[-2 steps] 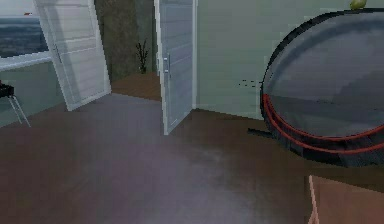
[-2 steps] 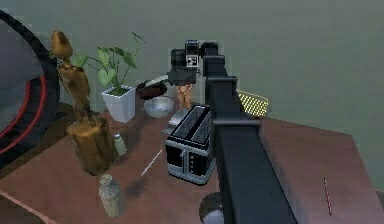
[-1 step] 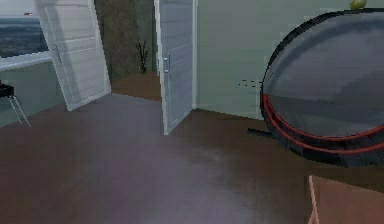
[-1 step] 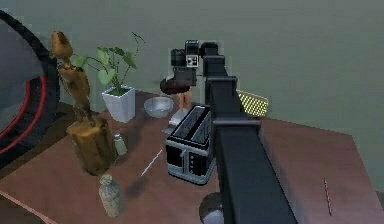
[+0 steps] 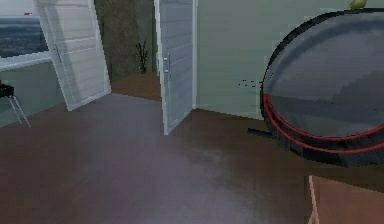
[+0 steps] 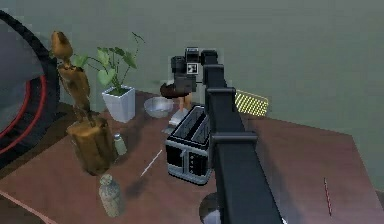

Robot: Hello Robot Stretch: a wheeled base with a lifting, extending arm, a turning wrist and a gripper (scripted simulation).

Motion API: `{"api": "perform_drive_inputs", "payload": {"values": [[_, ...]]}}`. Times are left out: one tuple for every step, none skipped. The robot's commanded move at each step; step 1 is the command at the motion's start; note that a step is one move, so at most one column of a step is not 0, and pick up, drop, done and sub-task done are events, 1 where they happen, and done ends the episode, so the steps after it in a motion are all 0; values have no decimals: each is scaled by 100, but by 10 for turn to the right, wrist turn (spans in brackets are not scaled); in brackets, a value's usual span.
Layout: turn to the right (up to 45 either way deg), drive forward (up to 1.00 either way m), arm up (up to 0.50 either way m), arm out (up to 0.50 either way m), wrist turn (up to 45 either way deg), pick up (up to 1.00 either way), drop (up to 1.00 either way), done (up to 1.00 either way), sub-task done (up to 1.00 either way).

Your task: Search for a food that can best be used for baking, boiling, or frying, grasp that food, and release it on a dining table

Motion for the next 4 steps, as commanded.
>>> {"api": "perform_drive_inputs", "payload": {"values": [[0, 0, -32, 0, 0, 0, 0, 0, 0], [0, 0, 0, 0, 0, 0, 100, 0, 0], [0, 0, 2, 0, 0, 0, 0, 0, 0], [0, 0, 0, -8, 0, 0, 0, 0, 0]]}}
